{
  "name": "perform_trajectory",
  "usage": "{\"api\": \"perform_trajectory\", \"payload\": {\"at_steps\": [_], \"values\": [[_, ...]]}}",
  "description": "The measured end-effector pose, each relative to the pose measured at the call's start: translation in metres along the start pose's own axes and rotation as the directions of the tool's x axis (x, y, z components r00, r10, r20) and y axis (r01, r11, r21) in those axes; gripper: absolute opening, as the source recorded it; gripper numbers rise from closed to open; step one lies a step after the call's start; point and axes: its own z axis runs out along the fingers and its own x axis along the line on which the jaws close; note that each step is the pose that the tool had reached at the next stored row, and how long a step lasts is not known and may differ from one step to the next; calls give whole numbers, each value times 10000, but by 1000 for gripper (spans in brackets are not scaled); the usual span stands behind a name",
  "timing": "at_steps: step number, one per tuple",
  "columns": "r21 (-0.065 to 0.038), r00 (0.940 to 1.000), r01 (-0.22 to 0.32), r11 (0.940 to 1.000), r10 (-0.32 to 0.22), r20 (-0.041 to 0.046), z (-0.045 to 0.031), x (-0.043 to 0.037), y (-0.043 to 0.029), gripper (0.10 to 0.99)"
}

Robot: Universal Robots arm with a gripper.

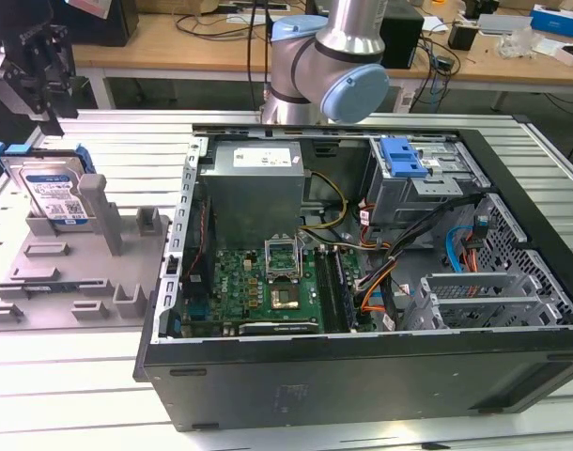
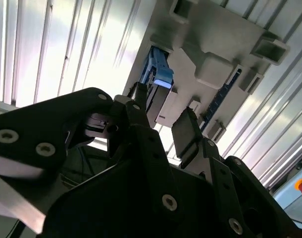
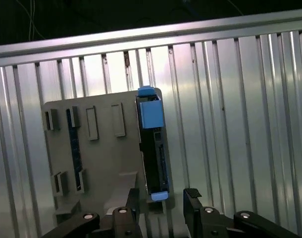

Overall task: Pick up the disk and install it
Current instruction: 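Pick up the disk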

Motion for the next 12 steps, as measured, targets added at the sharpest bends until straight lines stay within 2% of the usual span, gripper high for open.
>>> {"api": "perform_trajectory", "payload": {"at_steps": [5,9,12], "values": [[0,10000,8,10000,-8,-6,15,-152,29,482],[1,10000,15,10000,-15,-8,57,-144,261,482],[-2,10000,59,10000,-59,-8,77,-132,360,482]]}}
